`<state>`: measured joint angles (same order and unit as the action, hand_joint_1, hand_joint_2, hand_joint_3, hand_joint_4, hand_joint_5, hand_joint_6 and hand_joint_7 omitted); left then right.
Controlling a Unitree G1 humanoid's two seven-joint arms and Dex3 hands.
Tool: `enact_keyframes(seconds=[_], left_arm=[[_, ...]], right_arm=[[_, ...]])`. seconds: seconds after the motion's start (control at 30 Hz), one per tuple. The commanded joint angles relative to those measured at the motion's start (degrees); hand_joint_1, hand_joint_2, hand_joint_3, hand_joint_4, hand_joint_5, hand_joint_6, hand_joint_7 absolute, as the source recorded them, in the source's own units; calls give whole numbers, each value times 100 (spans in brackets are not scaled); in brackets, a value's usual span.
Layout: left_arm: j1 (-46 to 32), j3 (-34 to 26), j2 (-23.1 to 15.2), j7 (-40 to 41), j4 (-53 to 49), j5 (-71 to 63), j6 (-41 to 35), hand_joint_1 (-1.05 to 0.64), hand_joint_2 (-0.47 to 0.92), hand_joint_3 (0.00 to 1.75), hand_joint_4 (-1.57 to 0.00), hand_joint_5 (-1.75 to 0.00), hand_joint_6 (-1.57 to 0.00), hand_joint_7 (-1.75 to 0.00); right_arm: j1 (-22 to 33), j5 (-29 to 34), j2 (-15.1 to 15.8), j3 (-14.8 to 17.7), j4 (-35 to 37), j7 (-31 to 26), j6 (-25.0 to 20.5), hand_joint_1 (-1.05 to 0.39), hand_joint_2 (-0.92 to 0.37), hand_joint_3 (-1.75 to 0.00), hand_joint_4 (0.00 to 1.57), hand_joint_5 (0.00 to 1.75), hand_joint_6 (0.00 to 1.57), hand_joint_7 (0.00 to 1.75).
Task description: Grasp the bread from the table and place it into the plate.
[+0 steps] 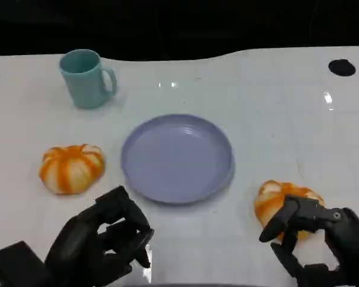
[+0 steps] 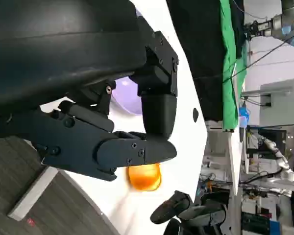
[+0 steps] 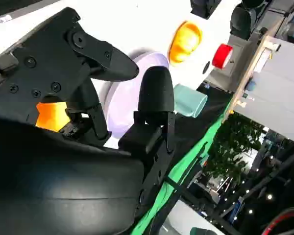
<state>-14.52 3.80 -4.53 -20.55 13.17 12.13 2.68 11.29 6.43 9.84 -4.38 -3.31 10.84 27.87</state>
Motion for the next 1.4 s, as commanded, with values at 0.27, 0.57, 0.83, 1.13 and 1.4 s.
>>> enact_keyframes(seconds=[0.27, 0.57, 0.83, 1.13, 1.4], left_arm=[[7, -65, -68, 11, 21, 48, 8, -50, 92, 42, -69, -175, -46, -172], [10, -63, -84, -2, 5, 31, 30, -50, 92, 42, -70, -175, -46, -171], [4, -68, -64, 27, 50, 69, -61, -49, 92, 42, -69, -175, -46, -172], [0, -66, -66, -2, 31, 65, 5, -48, 92, 42, -69, -175, -45, -172], [3, -69, -76, 9, 33, 47, -6, -49, 92, 42, -69, -175, -45, -172]], right_arm=[[-16, -35, 58, 75, -20, -50, 33, -13, -41, -114, 77, 159, 73, 119], [-19, -55, 54, 74, -25, -43, 19, -12, -41, -114, 78, 159, 73, 119], [-33, -62, 55, 76, 12, -43, 59, -12, -39, -116, 78, 158, 73, 118], [-28, -68, 66, 81, 3, -32, 50, -14, -41, -113, 78, 159, 73, 119], [-15, -120, 32, 128, -102, -78, 89, -17, -46, -104, 75, 157, 69, 114]])
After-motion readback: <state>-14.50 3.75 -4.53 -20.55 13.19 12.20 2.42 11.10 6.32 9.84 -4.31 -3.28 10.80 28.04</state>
